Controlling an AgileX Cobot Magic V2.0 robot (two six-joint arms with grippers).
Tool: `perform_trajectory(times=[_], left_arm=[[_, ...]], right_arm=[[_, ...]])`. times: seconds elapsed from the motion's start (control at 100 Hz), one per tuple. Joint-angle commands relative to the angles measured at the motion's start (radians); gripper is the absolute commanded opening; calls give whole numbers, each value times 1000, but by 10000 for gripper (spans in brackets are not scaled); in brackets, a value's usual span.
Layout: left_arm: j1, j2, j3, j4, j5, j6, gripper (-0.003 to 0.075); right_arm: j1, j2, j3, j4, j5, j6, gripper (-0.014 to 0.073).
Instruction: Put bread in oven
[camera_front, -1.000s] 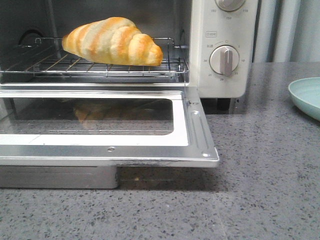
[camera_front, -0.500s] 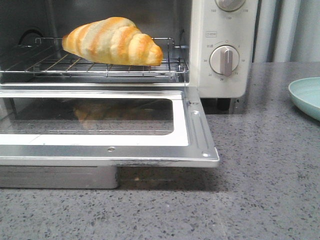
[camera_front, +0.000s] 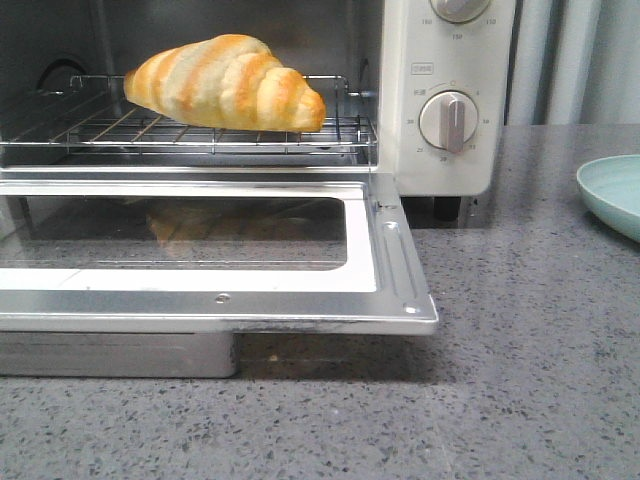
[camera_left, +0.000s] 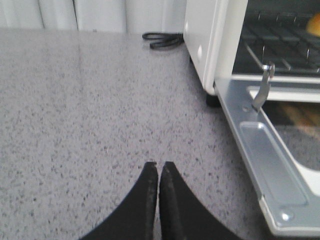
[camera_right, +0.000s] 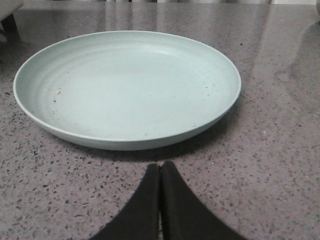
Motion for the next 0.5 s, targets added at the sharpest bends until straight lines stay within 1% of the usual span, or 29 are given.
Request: perform_trajectory(times=[0.0, 0.21, 0.49], left_arm=[[9, -31, 25, -15, -17, 6, -21], [62, -31, 25, -15, -12, 8, -21], [61, -31, 25, -15, -12, 29, -21]], right_arm=[[-6, -23, 12, -17, -26, -8, -75], [-6, -23, 12, -17, -23, -8, -75], [-6, -23, 12, -17, -23, -8, -75]])
